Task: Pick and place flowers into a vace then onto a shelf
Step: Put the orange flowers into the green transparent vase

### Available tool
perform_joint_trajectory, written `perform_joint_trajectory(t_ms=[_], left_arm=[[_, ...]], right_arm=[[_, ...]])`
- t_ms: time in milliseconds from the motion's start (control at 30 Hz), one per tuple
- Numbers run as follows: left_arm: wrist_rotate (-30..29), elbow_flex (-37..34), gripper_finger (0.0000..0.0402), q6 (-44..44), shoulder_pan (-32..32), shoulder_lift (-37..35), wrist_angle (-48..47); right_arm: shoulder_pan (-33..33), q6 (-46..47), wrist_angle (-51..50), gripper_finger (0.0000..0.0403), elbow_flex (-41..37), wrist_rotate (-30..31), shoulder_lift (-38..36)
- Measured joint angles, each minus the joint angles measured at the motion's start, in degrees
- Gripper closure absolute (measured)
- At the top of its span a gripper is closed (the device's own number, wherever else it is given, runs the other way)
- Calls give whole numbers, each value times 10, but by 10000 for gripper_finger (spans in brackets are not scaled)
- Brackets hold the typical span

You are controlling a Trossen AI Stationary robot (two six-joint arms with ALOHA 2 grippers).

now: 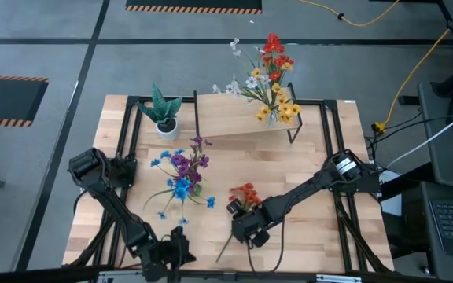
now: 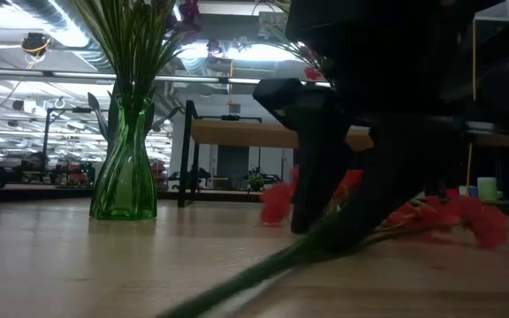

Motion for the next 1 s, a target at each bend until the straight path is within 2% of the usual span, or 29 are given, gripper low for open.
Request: perform_joint_trajectory(t_ms=[233,400,600,833,1000], left_arm=[[-29,27,398,3,-17,14,21],[-46,43,398,71,-19,14,42],[-49,66,398,197,-18,14,98],[-120,122,398,338,-5,14,98],[-96,153,398,428,15,14,90]], right_arm=[[0,-2,8,388,0,0,2],[1,3,-17,386,0,3,-1],[10,9,-84,395,10,-1,-21],[16,37,-237,399,92,-1,-38],[30,33,-306,399,143,-1,-44]])
